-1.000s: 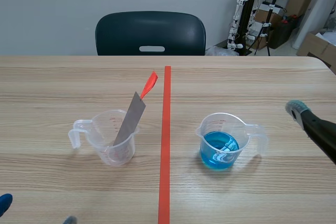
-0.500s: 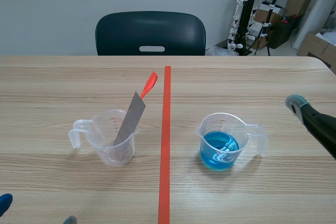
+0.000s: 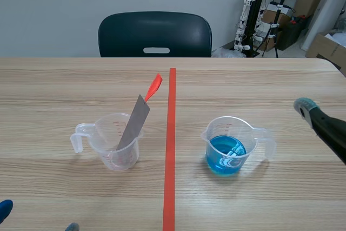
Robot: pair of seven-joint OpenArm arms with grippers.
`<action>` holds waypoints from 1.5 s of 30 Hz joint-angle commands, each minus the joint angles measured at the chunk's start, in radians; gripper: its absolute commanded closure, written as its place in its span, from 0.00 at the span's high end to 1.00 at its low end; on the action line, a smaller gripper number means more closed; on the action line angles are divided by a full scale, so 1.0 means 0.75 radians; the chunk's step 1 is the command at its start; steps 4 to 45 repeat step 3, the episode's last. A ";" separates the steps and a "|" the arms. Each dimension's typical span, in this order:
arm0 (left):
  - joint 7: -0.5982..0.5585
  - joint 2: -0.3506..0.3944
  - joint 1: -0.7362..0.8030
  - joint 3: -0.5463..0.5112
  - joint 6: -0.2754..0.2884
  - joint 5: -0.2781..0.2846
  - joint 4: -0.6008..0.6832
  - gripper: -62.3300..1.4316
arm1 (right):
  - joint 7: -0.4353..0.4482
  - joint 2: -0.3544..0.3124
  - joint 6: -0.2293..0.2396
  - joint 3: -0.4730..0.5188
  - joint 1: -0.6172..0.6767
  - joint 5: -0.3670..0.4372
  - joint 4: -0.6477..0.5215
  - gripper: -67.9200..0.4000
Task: Do the redox reaction experiment. put the plate into the left beaker
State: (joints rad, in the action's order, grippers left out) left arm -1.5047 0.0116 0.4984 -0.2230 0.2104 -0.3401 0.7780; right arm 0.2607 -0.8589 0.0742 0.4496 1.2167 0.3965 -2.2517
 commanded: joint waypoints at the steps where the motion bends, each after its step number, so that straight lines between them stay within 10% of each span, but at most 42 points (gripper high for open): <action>1: -0.023 0.011 0.003 -0.003 0.003 0.009 0.021 1.00 | 0.015 0.001 -0.009 0.004 -0.008 0.009 -0.010 1.00; 45: -0.023 0.011 0.003 -0.003 0.003 0.009 0.021 1.00 | 0.015 0.001 -0.009 0.004 -0.008 0.009 -0.010 1.00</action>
